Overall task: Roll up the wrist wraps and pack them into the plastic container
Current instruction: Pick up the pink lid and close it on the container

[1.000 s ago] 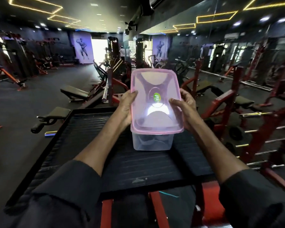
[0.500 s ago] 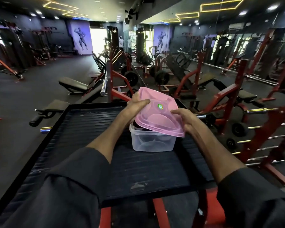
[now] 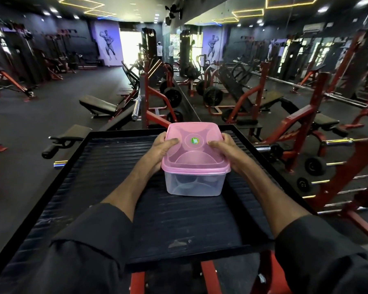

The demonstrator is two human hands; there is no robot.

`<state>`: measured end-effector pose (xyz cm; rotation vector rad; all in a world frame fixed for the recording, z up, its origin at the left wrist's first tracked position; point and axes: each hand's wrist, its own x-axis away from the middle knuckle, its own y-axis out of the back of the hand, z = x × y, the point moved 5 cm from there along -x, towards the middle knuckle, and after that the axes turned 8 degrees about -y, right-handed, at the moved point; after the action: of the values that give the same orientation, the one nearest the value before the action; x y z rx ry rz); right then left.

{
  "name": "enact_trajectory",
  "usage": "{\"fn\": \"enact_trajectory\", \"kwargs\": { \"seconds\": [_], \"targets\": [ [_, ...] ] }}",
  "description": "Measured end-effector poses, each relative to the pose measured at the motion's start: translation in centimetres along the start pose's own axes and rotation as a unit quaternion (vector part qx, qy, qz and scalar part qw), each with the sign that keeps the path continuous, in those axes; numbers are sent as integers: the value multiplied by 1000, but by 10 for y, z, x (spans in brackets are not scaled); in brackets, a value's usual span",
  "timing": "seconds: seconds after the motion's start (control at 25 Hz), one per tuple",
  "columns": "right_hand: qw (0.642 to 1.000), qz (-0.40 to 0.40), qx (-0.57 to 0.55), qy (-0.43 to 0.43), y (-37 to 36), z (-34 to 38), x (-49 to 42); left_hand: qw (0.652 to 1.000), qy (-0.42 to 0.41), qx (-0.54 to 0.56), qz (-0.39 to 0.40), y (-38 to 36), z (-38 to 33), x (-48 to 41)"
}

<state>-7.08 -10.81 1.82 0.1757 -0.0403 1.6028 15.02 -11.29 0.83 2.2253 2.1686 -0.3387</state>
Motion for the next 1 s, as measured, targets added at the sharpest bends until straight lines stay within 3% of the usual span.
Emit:
{"fn": "enact_trajectory", "kwargs": {
  "seconds": [0.24, 0.6, 0.84, 1.0],
  "targets": [
    [998, 3, -57, -21, -7, 0, 8, 998, 7, 54, -21, 1, 1, 10],
    [997, 70, 0, -31, -59, 4, 32, 992, -13, 72, -105, 49, -13, 68],
    [997, 79, 13, -16, -56, 1, 32, 992, 0, 59, -114, 43, -21, 75],
    [997, 61, 37, -2, -58, 4, 26, 994, 4, -18, -104, 46, -24, 60]
  ]
}}
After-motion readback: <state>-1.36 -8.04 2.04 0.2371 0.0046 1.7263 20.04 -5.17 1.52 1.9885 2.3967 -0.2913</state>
